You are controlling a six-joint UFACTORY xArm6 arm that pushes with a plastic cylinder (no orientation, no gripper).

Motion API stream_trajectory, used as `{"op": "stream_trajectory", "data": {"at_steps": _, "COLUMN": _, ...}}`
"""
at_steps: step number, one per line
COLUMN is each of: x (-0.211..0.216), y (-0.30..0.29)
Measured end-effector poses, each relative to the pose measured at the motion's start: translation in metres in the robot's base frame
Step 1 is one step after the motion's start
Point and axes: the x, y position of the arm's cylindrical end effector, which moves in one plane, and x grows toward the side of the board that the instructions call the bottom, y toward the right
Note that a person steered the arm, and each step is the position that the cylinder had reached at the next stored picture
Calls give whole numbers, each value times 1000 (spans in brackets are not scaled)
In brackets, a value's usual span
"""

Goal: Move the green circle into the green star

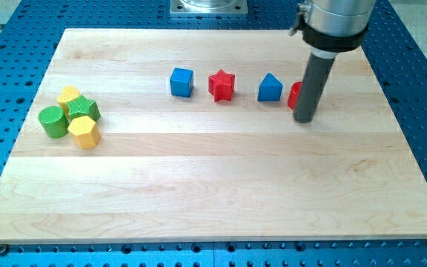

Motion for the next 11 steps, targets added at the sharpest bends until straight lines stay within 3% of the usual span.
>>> {"op": "stream_trajectory", "data": {"at_steps": 1, "x": -23, "y": -2}}
{"op": "stream_trajectory", "data": {"at_steps": 2, "x": -18, "y": -5}}
{"op": "stream_trajectory", "data": {"at_steps": 3, "x": 35, "y": -75}}
{"op": "stream_trajectory", "data": {"at_steps": 4, "x": 105, "y": -192}}
{"op": "stream_trajectory", "data": {"at_steps": 5, "x": 135, "y": -343}}
{"op": "stream_trajectory", "data": {"at_steps": 6, "x": 135, "y": -422}}
{"op": "stream_trajectory", "data": {"at_steps": 8, "x": 135, "y": -427}}
{"op": "stream_trajectory", "data": {"at_steps": 9, "x": 134, "y": -459}}
{"op": "stream_trajectory", "data": {"at_steps": 10, "x": 106, "y": -458}}
{"op": "stream_trajectory", "data": {"at_steps": 11, "x": 45, "y": -431}}
